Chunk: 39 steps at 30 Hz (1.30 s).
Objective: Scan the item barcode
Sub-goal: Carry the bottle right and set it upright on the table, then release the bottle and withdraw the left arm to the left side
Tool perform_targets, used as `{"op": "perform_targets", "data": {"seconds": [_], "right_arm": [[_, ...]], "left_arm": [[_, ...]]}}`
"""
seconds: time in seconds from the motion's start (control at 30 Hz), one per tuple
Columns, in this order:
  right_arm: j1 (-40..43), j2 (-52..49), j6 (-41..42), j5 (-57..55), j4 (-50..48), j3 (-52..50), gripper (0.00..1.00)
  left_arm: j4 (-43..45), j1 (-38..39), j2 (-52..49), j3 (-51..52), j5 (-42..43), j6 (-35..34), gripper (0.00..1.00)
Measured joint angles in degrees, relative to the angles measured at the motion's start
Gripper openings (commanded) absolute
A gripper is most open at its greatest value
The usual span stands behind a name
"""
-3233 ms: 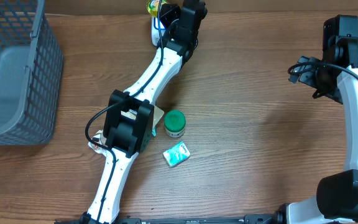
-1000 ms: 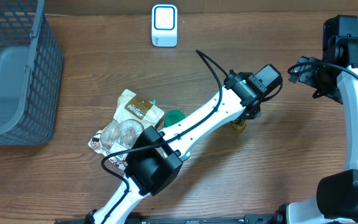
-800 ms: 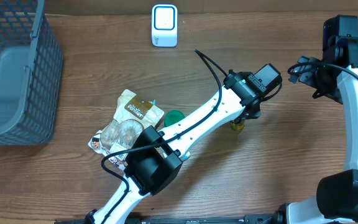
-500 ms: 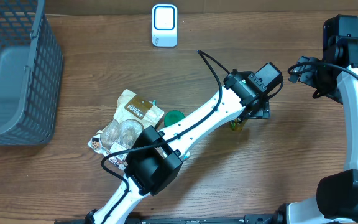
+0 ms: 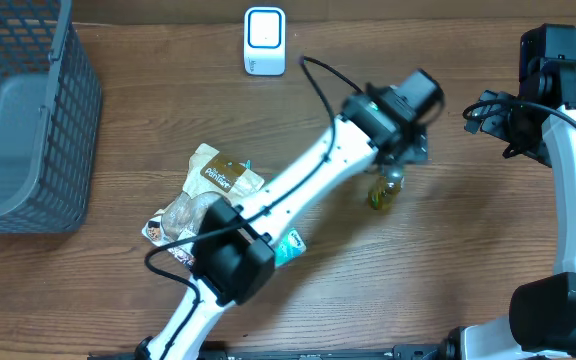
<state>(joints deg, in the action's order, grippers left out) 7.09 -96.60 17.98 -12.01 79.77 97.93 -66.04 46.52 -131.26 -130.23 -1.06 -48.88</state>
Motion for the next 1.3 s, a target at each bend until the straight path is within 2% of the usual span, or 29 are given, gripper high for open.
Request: {"op": "perform_targets", "data": {"seconds": [0.27, 0.5, 0.73, 1.0, 1.3], "right_arm": [[0.0, 0.0, 0.0, 0.0, 0.0, 0.0, 1.0], [0.0, 0.0, 0.0, 0.0, 0.0, 0.0, 1.0], [0.0, 0.0, 0.0, 0.0, 0.0, 0.0, 1.0], [0.0, 0.0, 0.0, 0.0, 0.0, 0.0, 1.0], [0.0, 0.0, 0.0, 0.0, 0.0, 0.0, 1.0]], "left_arm": [[-4.9, -9.9, 4.9, -0.5, -0.2, 4.4, 1.0], [-15.0, -17.8, 6.1, -0.8, -0.2, 9.1, 1.0], [-21.9, -24.0, 6.1, -0.8, -0.5, 17.9, 1.0], [-25.3, -25.1, 6.1, -0.6, -0.6, 26.4, 1.0], [-25.3, -24.2, 6.1, 5.8, -0.6, 31.2, 1.0]]}}
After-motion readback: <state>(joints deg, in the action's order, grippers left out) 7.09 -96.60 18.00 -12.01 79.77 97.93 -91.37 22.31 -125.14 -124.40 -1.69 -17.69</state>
